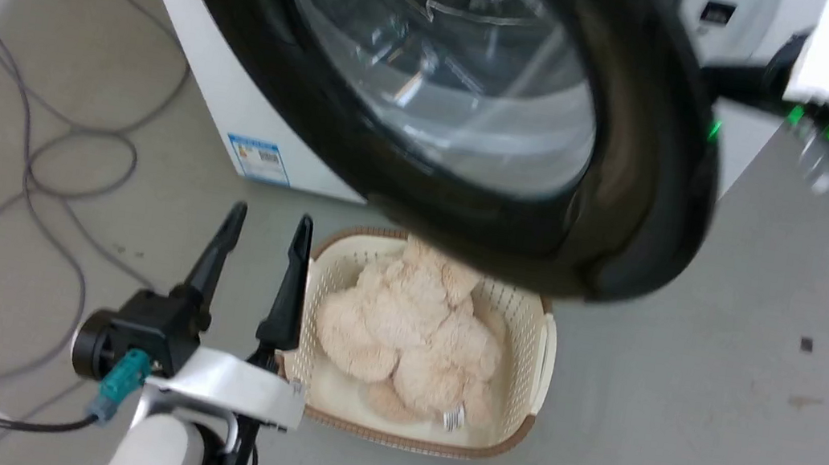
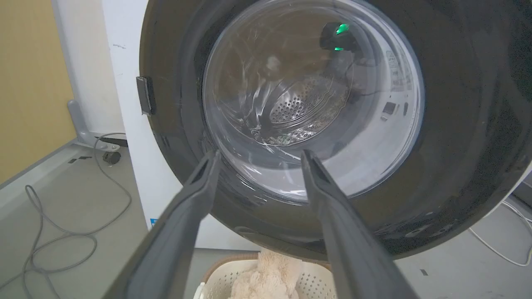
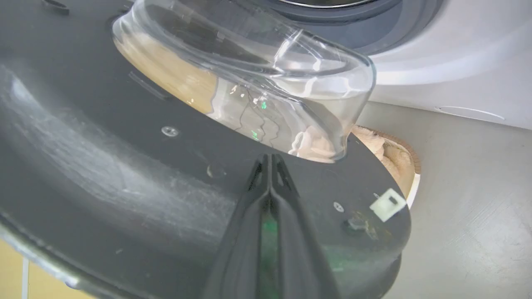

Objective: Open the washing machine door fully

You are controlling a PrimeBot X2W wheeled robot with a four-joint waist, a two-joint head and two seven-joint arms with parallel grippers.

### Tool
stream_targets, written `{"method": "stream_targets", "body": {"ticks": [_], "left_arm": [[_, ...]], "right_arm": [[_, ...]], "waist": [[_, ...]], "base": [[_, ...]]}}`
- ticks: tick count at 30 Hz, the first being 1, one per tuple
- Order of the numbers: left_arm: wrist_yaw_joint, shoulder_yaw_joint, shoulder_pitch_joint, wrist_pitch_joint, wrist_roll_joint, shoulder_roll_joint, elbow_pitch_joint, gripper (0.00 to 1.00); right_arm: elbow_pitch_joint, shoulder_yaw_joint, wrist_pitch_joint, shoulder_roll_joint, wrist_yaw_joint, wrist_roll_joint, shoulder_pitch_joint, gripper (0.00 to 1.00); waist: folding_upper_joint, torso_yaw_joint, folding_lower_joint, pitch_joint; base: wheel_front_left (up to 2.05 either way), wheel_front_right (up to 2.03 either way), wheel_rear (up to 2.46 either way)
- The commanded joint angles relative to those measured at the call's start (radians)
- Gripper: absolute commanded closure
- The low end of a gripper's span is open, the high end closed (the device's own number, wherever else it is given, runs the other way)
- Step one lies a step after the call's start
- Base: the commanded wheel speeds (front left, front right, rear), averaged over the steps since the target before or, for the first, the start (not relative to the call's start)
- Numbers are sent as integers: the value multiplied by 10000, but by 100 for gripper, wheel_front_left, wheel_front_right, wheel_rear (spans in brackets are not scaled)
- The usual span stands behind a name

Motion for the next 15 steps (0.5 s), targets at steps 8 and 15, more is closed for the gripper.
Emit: {"method": "stream_targets", "body": {"ticks": [8,15], "left_arm": [[-1,-90,719,-51,279,25,332,0],[-17,-109,1145,-51,405,86,486,0]], "right_arm": [[-1333,-88,184,-4,8,543,2057,100],[-2552,19,243,272,8,822,3299,100]], "waist": [[0,-11,0,-985],[0,-147,0,-1362]], "base": [[0,0,0],[0,0,0]]}}
